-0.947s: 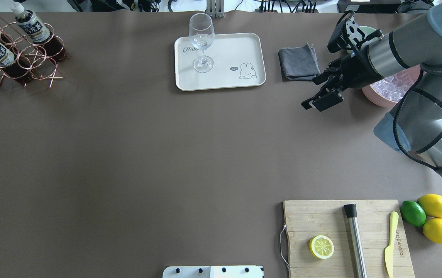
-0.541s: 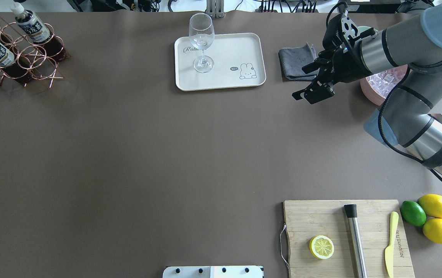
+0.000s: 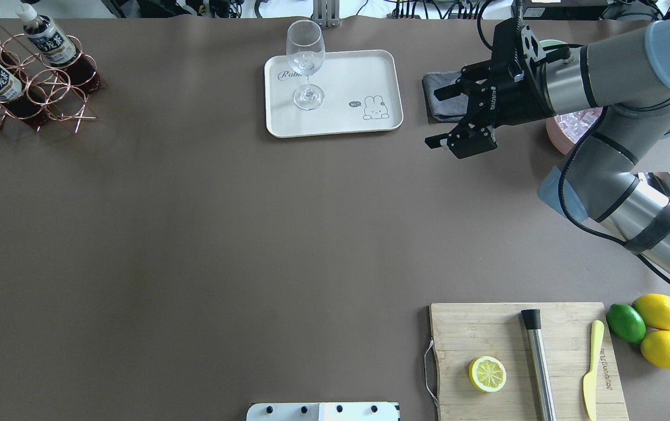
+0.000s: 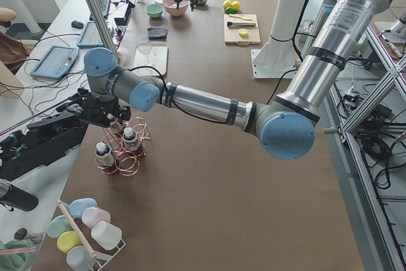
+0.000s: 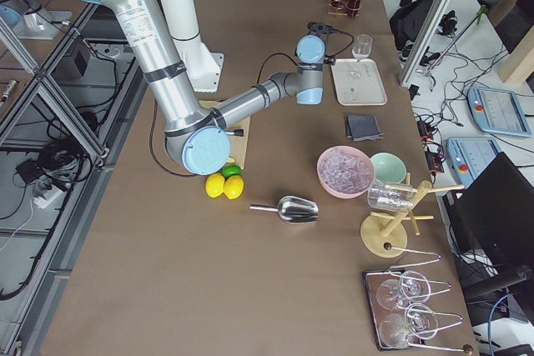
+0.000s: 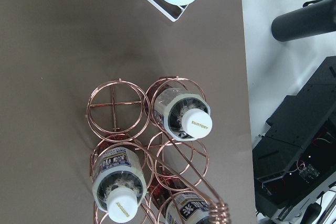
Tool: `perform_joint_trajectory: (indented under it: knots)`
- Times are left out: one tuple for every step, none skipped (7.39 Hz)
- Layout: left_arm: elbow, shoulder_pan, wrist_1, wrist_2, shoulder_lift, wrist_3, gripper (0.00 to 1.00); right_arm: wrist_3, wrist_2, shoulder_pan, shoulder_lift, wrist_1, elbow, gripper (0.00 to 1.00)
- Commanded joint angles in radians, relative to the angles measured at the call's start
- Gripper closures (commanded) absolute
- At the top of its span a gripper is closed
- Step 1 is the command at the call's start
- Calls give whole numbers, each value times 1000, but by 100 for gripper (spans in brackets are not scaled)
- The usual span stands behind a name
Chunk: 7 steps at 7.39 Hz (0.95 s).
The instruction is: Take tea from basket to plate
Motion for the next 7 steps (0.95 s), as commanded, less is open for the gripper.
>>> perform_joint_trajectory:
  knots:
    - [44, 31, -10, 62, -57, -56, 2, 23, 38, -19, -13, 152, -3, 0]
    - [52, 41, -11, 64, -63, -61, 2, 29, 68, -34, -16, 152, -6, 0]
    - [84, 42, -14, 64, -85, -67, 2, 28, 71, -46, -18, 162, -17, 0]
    - [92, 57, -39, 73, -83, -68, 3, 29, 69, -46, -27, 197, -28, 0]
    - [91, 64, -39, 73, -77, -72, 3, 29, 71, -46, -30, 233, -54, 0]
    - [86, 69, -42, 71, -65, -70, 6, 29, 71, -45, -41, 247, -52, 0]
    - [80, 69, -40, 71, -59, -70, 14, 34, 73, -45, -39, 247, -52, 0]
